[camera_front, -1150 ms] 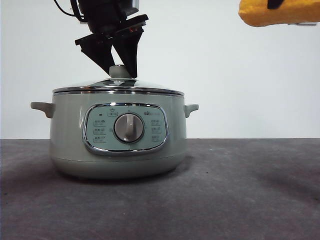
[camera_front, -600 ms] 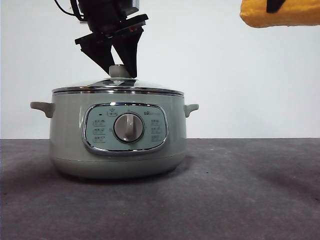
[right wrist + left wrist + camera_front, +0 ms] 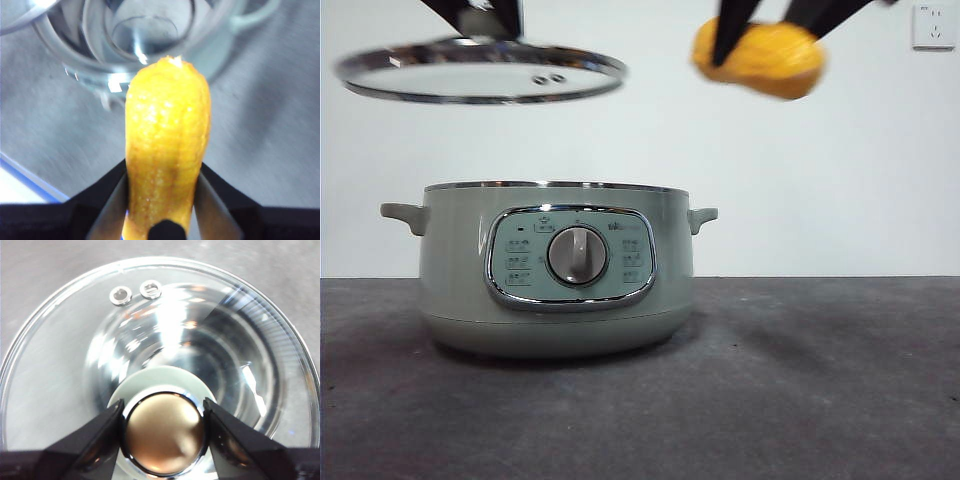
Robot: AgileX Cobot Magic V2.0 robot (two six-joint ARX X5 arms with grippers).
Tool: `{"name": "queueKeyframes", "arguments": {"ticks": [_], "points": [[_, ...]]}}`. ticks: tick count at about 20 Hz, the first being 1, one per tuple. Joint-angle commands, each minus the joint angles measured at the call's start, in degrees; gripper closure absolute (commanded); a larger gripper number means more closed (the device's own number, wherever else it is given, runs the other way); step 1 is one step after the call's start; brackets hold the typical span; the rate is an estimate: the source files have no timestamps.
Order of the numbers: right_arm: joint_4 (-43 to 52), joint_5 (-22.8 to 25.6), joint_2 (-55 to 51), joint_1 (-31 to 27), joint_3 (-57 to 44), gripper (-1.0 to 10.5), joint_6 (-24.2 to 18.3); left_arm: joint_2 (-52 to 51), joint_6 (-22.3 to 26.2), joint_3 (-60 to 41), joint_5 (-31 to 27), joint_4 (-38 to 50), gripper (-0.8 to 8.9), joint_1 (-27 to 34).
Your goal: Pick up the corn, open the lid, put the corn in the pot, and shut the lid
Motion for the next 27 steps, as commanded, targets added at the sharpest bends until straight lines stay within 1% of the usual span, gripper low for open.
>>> {"name": "queueKeyframes", "arguments": {"ticks": [1,8,10,12,14,18,25,27], "points": [[2.5,-1.4,6.6,0.0,5.4,9.6,-0.1,-4.0,0.5,0.3,0.0,-0.6,8.23,2.6],[5.7,-2.5,27.8,0.0,27.5,9.6,-2.3,-12.9,1.2,0.3,0.0,-6.0,8.23,10.8],[5.7,-2.4,33.9,0.0,33.5,9.6,-2.4,-14.3,1.9,0.3,0.1,-7.6,8.23,12.1],[5.6,-2.4,38.9,0.0,37.2,9.6,-2.4,-15.1,2.4,0.3,0.1,-8.1,8.23,12.9],[6.1,-2.4,43.0,0.0,39.1,9.6,-2.4,-15.3,2.4,0.3,0.1,-8.5,8.23,13.7],[8.2,-2.5,48.4,0.0,39.3,9.6,-2.4,-15.3,2.4,0.3,0.3,-8.7,8.23,14.1],[6.6,-3.8,51.6,0.0,39.3,9.6,-2.4,-15.3,2.1,0.3,0.2,-8.6,8.23,14.1],[5.7,-5.5,51.6,0.0,39.3,9.6,-2.4,-15.3,1.9,0.3,0.3,-8.6,8.23,14.1]]}}
